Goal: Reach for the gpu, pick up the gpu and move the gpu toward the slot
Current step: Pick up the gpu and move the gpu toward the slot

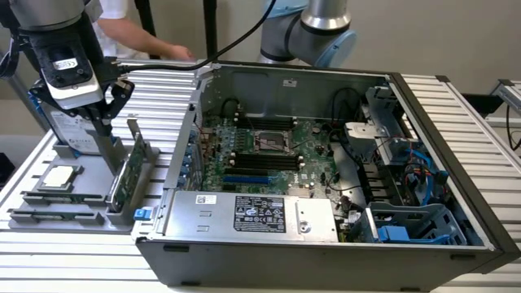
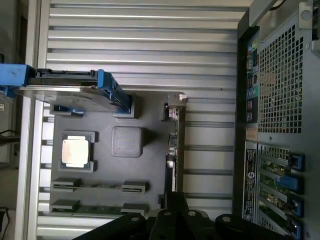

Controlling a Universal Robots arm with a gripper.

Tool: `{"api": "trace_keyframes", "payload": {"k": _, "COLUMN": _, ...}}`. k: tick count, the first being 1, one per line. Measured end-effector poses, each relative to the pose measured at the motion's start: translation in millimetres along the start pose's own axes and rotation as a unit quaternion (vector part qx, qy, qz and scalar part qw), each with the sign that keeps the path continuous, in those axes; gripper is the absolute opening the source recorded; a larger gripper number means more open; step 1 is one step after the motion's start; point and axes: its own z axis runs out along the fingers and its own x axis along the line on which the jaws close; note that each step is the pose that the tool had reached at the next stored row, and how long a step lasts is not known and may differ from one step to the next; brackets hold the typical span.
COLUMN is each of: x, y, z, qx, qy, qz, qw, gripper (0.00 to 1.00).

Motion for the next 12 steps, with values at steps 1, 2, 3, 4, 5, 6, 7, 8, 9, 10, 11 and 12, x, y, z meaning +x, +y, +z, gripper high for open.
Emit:
{"api": "trace_keyframes", "payload": {"k": 1, "x": 0.0, "y": 0.0, "z": 0.0, "qx": 0.0000, "qy": 0.0000, "qz": 0.000, "qw": 1.0000, "gripper": 0.11}}
{"api": "trace_keyframes", "payload": {"k": 2, "x": 0.0, "y": 0.0, "z": 0.0, "qx": 0.0000, "qy": 0.0000, "qz": 0.000, "qw": 1.0000, "gripper": 0.11}}
{"api": "trace_keyframes", "payload": {"k": 3, "x": 0.0, "y": 0.0, "z": 0.0, "qx": 0.0000, "qy": 0.0000, "qz": 0.000, "qw": 1.0000, "gripper": 0.11}}
{"api": "trace_keyframes", "payload": {"k": 4, "x": 0.0, "y": 0.0, "z": 0.0, "qx": 0.0000, "qy": 0.0000, "qz": 0.000, "qw": 1.0000, "gripper": 0.11}}
{"api": "trace_keyframes", "payload": {"k": 5, "x": 0.0, "y": 0.0, "z": 0.0, "qx": 0.0000, "qy": 0.0000, "qz": 0.000, "qw": 1.0000, "gripper": 0.12}}
{"api": "trace_keyframes", "payload": {"k": 6, "x": 0.0, "y": 0.0, "z": 0.0, "qx": 0.0000, "qy": 0.0000, "qz": 0.000, "qw": 1.0000, "gripper": 0.12}}
{"api": "trace_keyframes", "payload": {"k": 7, "x": 0.0, "y": 0.0, "z": 0.0, "qx": 0.0000, "qy": 0.0000, "qz": 0.000, "qw": 1.0000, "gripper": 0.18}}
{"api": "trace_keyframes", "payload": {"k": 8, "x": 0.0, "y": 0.0, "z": 0.0, "qx": 0.0000, "qy": 0.0000, "qz": 0.000, "qw": 1.0000, "gripper": 0.18}}
{"api": "trace_keyframes", "payload": {"k": 9, "x": 0.0, "y": 0.0, "z": 0.0, "qx": 0.0000, "qy": 0.0000, "qz": 0.000, "qw": 1.0000, "gripper": 0.24}}
{"api": "trace_keyframes", "payload": {"k": 10, "x": 0.0, "y": 0.0, "z": 0.0, "qx": 0.0000, "qy": 0.0000, "qz": 0.000, "qw": 1.0000, "gripper": 0.30}}
{"api": "trace_keyframes", "payload": {"k": 11, "x": 0.0, "y": 0.0, "z": 0.0, "qx": 0.0000, "qy": 0.0000, "qz": 0.000, "qw": 1.0000, "gripper": 0.30}}
{"api": "trace_keyframes", "payload": {"k": 12, "x": 0.0, "y": 0.0, "z": 0.0, "qx": 0.0000, "qy": 0.0000, "qz": 0.000, "qw": 1.0000, "gripper": 0.36}}
